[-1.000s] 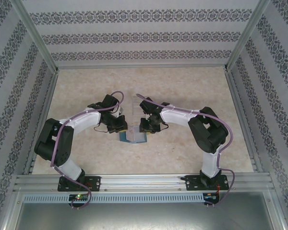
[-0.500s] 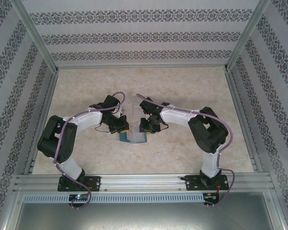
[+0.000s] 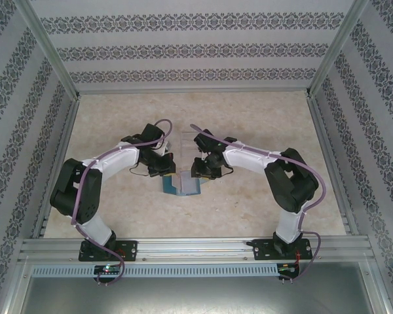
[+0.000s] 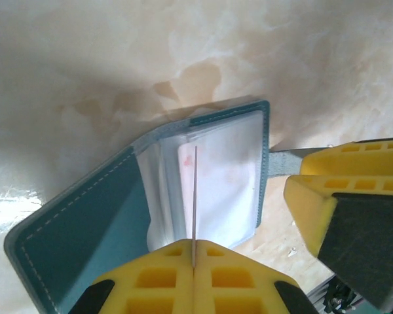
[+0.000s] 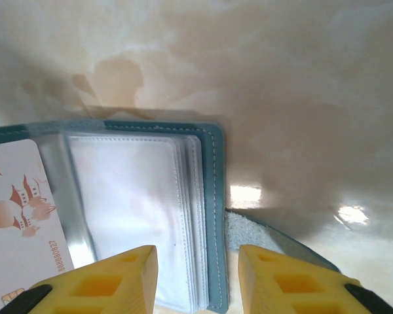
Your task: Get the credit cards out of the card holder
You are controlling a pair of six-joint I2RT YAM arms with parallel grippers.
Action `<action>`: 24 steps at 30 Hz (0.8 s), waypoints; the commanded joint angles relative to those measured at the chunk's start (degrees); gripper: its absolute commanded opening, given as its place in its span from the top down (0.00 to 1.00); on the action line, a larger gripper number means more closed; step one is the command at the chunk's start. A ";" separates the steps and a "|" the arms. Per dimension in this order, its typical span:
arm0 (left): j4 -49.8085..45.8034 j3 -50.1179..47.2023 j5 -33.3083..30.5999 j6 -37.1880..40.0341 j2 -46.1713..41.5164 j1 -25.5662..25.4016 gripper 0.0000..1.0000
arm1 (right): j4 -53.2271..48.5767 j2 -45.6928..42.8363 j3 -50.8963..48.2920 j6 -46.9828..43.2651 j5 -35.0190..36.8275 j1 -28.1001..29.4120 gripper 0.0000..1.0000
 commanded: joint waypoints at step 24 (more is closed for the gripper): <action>-4.76 16.68 1.51 35.98 5.57 0.04 1.00 | -8.02 -13.16 -3.97 -8.67 1.73 -13.91 0.62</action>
